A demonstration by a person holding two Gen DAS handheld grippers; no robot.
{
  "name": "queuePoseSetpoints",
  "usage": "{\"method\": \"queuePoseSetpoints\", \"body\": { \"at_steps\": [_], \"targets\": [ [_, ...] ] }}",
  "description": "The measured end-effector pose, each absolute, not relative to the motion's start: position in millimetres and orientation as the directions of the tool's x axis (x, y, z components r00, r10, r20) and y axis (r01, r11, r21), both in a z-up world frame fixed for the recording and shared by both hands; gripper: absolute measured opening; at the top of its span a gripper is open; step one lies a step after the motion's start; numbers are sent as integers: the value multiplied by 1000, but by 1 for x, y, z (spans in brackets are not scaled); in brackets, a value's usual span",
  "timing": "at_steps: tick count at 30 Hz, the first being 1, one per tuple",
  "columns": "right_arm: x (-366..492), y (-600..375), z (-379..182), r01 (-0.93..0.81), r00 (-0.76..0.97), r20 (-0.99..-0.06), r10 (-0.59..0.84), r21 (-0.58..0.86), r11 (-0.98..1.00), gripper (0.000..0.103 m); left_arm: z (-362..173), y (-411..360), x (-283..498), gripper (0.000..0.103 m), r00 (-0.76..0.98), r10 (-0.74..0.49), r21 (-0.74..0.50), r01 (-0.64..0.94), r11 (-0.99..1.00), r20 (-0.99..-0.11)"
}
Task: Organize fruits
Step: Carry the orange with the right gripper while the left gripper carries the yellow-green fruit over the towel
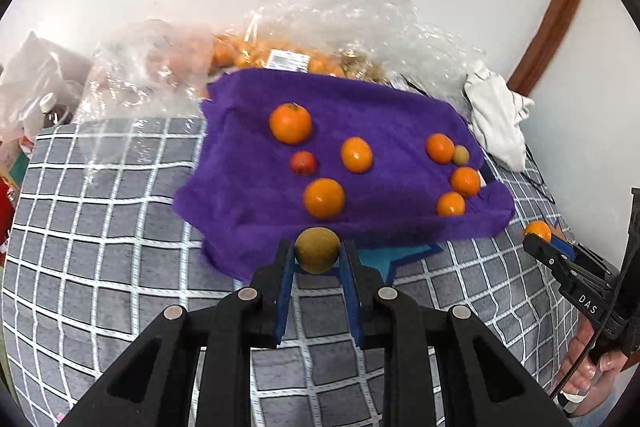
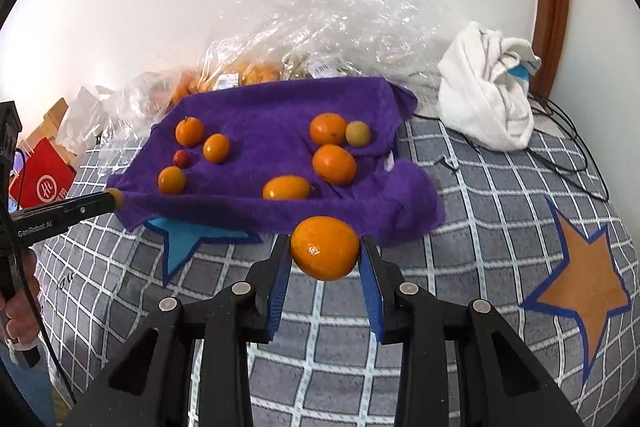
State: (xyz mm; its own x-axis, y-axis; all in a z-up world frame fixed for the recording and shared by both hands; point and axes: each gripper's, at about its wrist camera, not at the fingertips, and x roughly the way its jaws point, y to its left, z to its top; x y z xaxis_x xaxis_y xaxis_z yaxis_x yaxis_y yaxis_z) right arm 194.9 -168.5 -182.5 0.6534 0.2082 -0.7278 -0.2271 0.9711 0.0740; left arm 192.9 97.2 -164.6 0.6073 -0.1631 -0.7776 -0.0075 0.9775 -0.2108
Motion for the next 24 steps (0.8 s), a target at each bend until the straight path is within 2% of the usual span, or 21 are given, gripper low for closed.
{"method": "queuePoseSetpoints", "body": {
  "at_steps": [10, 18, 24],
  "targets": [
    [229, -139, -177, -273, 657, -718, 229, 56, 960, 34, -158, 125, 209, 22, 634, -131, -215, -57, 975, -762],
    [274, -109, -188, -325, 610, -739, 287, 96, 941, 34, -155, 141, 225, 22, 644, -121, -218, -73, 973, -755],
    [297, -87, -206, -335, 600, -761, 246, 41, 941, 34, -160, 149, 235, 22, 639, -123, -223, -78, 972, -760]
  ]
}}
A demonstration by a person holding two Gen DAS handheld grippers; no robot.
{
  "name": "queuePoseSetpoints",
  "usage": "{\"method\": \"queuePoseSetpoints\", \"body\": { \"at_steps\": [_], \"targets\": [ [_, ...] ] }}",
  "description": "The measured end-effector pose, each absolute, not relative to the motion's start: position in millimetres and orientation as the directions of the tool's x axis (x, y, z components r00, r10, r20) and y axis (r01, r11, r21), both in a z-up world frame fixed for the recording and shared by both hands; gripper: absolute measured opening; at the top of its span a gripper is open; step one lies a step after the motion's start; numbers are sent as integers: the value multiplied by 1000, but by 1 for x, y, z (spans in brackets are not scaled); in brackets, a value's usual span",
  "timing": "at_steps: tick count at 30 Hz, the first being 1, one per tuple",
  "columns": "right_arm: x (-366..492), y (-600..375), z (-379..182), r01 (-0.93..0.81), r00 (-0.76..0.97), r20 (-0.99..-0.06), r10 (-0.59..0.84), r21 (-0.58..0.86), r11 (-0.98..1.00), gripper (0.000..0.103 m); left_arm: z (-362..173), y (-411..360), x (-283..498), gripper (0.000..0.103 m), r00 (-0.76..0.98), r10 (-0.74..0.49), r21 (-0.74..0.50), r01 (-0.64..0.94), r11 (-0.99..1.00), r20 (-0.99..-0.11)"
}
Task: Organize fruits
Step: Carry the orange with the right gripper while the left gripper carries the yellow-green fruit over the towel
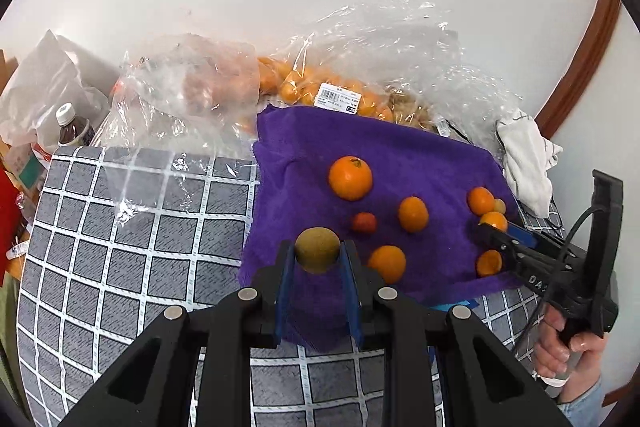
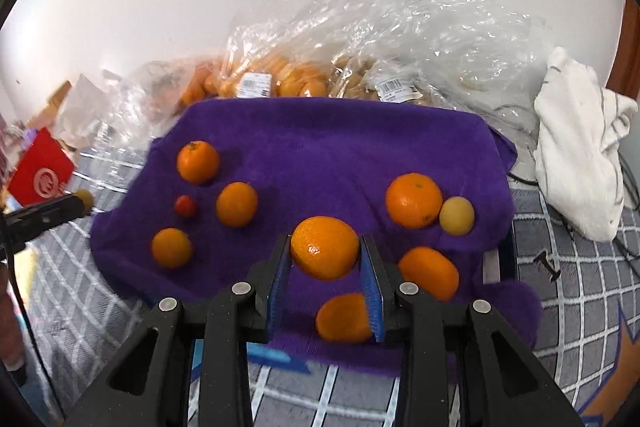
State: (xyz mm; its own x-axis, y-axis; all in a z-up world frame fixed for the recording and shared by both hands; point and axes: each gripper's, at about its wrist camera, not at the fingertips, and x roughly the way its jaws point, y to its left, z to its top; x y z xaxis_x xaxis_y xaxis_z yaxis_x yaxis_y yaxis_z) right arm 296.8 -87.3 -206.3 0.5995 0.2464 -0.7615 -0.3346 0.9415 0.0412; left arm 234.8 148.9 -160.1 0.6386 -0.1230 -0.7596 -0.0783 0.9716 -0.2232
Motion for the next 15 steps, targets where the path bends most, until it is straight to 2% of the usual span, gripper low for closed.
{"method": "queuePoseSetpoints", "body": {
  "at_steps": [15],
  "targets": [
    [319, -84, -237, -347, 541, -803, 249, 57, 936, 34, -177, 127, 265, 22, 606, -172, -239, -31, 970, -777]
  ]
}}
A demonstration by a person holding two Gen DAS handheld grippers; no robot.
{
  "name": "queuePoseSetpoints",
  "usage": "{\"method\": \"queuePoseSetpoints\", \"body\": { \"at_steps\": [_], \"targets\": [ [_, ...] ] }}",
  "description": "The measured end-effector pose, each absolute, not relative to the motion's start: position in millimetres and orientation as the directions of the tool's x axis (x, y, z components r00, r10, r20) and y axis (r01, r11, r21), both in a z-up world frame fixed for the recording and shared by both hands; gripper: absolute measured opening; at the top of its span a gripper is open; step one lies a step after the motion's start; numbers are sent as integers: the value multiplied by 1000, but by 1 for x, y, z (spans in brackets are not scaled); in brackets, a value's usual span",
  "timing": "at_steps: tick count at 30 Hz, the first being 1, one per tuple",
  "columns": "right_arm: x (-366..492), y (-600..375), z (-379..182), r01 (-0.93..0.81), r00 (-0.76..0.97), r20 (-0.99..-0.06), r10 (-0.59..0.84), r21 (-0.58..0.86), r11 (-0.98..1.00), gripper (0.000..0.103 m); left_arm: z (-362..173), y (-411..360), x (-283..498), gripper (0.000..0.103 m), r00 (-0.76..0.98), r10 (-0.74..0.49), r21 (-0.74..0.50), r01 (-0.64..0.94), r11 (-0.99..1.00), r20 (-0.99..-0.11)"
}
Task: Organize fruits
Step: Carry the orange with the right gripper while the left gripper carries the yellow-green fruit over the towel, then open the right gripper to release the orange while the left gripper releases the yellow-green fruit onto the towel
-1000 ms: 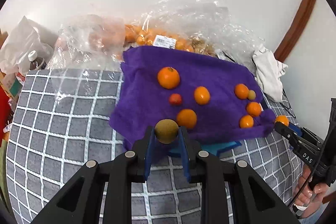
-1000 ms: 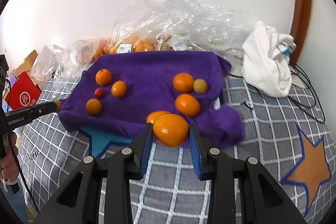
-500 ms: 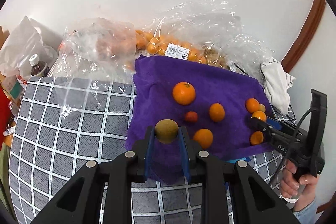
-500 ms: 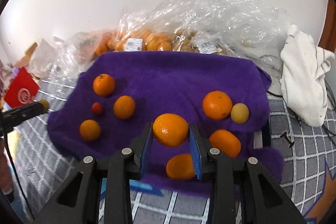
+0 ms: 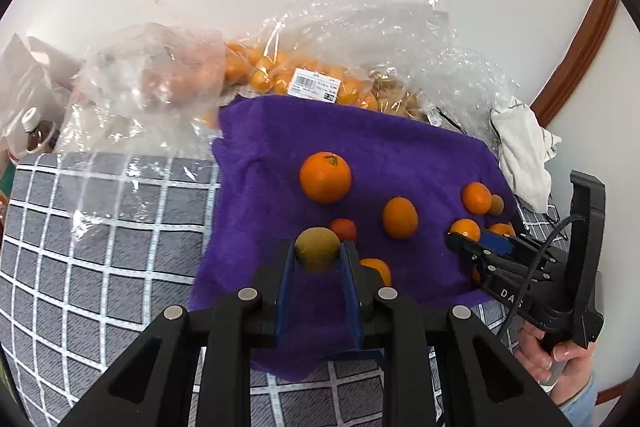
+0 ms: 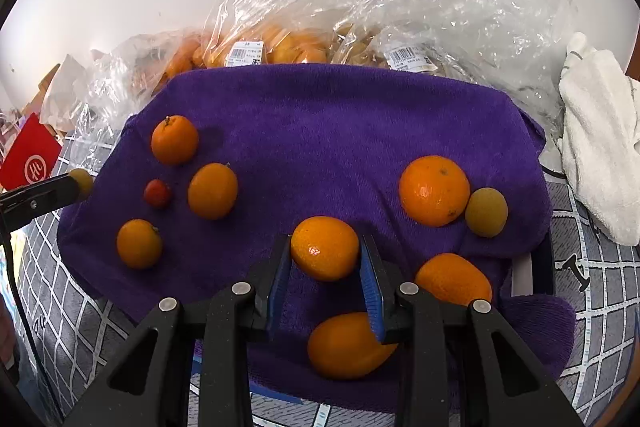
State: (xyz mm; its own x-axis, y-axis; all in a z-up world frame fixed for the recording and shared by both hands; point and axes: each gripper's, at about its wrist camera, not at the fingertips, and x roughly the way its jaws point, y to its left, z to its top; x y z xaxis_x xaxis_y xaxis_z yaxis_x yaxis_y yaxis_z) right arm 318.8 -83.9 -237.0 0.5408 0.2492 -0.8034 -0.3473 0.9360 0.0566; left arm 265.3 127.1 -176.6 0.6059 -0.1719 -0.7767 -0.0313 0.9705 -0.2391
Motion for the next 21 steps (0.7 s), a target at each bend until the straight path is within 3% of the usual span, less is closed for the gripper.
{"method": "queuePoseSetpoints", "body": {
  "at_steps": [5, 10, 21],
  "targets": [
    [315, -87, -233, -353, 543, -798, 259, 63, 934, 45, -186, 120, 275, 22, 582, -171, -237, -40, 971, -795],
    [296, -102, -212, -367, 557, -762, 331, 132, 921, 46, -196, 112, 282, 22, 549, -146, -207, -50, 977, -823],
    [255, -131, -195, -305, 618, -745, 249, 65, 950, 47, -207, 102, 279, 23, 504, -68, -137, -100, 986, -861]
  ]
}}
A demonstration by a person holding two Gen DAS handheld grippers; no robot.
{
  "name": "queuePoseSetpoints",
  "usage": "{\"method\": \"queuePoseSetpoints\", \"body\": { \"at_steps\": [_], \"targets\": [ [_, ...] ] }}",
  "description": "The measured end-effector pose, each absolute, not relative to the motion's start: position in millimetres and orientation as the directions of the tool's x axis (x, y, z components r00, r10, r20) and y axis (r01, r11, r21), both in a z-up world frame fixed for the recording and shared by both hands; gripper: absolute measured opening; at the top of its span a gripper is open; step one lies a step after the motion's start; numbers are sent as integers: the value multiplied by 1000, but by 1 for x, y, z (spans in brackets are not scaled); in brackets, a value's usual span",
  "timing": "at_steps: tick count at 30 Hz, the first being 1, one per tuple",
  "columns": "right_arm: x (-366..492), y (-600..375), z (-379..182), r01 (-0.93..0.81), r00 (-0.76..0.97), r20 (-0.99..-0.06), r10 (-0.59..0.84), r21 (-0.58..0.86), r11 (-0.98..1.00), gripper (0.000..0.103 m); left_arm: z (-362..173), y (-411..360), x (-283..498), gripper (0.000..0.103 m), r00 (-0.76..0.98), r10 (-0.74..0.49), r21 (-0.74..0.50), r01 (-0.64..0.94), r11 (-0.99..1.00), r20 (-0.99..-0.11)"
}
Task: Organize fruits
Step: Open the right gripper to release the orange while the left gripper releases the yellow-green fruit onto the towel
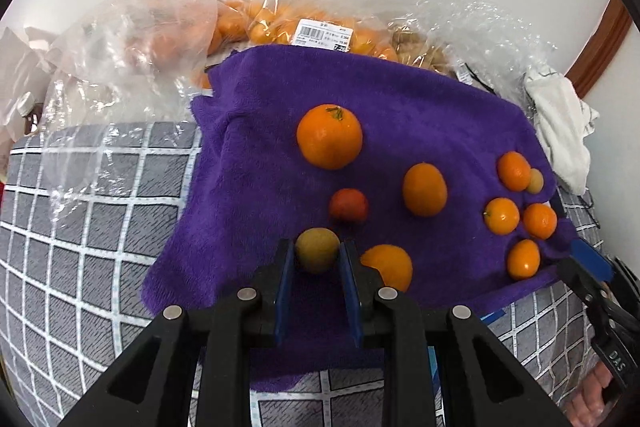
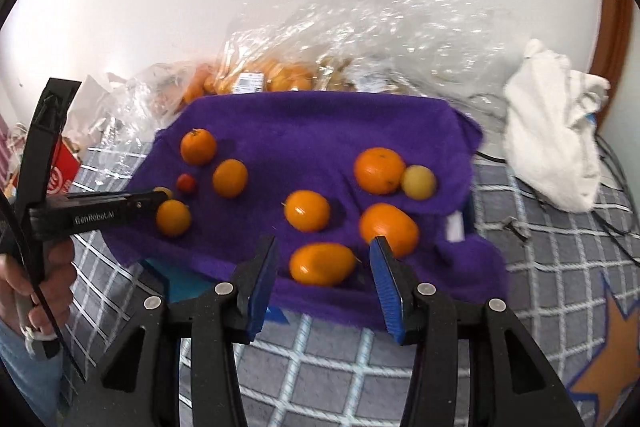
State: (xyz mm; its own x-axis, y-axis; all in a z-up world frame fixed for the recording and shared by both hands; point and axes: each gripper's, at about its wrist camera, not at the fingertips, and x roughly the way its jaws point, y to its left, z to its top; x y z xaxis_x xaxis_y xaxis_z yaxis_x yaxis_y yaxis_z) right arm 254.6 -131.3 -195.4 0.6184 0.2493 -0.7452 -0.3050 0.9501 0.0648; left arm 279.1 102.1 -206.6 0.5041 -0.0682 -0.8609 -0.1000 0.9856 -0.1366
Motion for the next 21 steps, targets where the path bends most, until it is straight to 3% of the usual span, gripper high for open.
{"method": "queuePoseSetpoints", "body": {
  "at_steps": [12, 15, 21],
  "targets": [
    [203, -166, -158, -179, 632, -747, 204, 115, 977, 52, -151, 86, 211, 51, 575, -94, -163, -69, 984, -813],
    [178, -174, -140, -152, 660, -724, 198, 130, 980, 67, -134, 75, 186, 54, 604, -105, -168, -48, 985, -790],
    [127, -186, -104, -117, 722, -675, 155, 102, 988, 78, -102, 55, 134, 63, 668, -89, -138, -21, 990, -738]
  ]
}}
